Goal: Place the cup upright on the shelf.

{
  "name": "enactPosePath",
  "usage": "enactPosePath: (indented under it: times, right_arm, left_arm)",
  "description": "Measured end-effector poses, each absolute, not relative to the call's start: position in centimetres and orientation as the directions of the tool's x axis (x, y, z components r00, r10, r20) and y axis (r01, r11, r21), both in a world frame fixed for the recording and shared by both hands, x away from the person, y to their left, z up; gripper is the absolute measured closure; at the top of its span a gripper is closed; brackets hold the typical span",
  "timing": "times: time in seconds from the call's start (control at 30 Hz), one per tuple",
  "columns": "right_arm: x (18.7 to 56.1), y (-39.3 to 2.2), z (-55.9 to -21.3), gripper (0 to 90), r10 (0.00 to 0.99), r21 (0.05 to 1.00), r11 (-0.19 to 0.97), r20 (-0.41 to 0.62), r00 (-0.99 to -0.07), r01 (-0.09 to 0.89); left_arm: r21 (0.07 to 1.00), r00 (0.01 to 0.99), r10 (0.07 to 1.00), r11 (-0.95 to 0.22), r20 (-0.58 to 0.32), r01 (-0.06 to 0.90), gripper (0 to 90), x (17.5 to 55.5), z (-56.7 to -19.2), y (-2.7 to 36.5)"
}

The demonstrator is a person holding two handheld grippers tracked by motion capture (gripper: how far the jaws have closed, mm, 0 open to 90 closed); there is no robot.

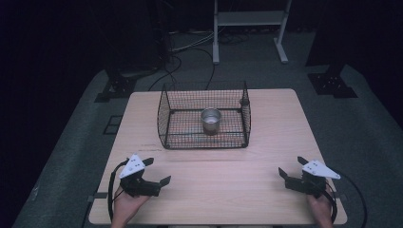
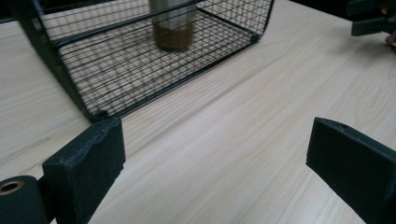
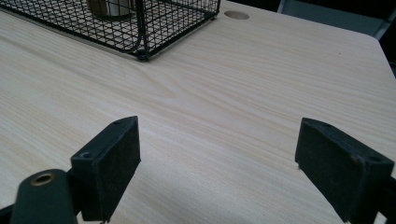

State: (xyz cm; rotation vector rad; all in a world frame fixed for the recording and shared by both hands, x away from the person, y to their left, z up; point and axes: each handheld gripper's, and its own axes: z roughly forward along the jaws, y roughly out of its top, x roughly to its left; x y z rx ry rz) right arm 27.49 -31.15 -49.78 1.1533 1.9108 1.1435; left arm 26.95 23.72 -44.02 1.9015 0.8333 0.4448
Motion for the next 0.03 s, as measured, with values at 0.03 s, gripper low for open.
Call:
enactPosePath:
  times: [0.03]
  right_arm:
    - [27.50, -31.15, -49.78, 13.4, 0.903, 0.900, 0.242, -0.072, -0.424, 0.363]
  left_arm:
    - [0.895, 0.684, 0.728, -0.275, -0.046, 0.352, 3.7, 26.71, -44.31, 23.99]
